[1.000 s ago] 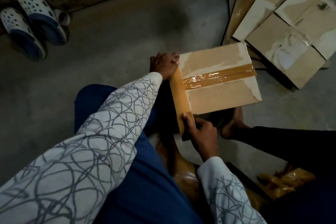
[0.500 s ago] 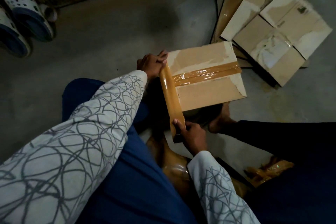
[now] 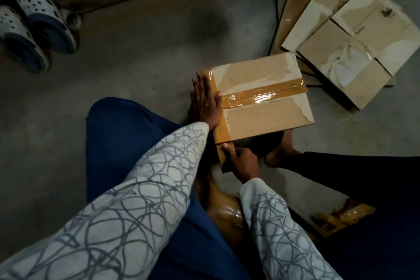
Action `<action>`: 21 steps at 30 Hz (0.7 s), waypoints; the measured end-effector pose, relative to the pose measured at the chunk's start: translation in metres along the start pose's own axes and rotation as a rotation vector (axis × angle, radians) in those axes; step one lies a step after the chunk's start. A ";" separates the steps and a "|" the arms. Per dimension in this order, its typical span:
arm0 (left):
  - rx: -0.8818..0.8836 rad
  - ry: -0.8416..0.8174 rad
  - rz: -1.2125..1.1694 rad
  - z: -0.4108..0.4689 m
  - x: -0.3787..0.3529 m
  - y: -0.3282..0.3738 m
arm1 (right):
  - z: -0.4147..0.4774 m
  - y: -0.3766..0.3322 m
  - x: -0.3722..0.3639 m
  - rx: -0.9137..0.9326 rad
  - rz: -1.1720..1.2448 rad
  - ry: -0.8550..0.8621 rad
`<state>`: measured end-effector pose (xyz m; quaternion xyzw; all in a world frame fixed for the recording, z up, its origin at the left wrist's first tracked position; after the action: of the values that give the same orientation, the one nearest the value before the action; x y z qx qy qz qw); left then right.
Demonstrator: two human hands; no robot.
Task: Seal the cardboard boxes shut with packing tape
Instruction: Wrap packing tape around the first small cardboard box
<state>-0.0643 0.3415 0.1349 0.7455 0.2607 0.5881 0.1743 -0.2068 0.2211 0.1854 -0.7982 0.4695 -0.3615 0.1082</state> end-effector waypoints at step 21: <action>0.427 -0.073 -0.860 0.042 0.049 0.022 | 0.001 0.004 0.001 0.039 0.004 -0.008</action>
<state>-0.0108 0.3547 0.1749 0.6095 0.6538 0.3695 0.2539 -0.2090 0.2181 0.1829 -0.7964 0.4636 -0.3670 0.1266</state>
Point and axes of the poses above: each hand's wrist, its own z-axis towards the middle knuckle, its own x-axis out of the back of the hand, y = z × x, the point moved 2 cm from there along z, towards the middle knuckle, and after that the axes turned 1 degree about z, right-handed, at the moved point
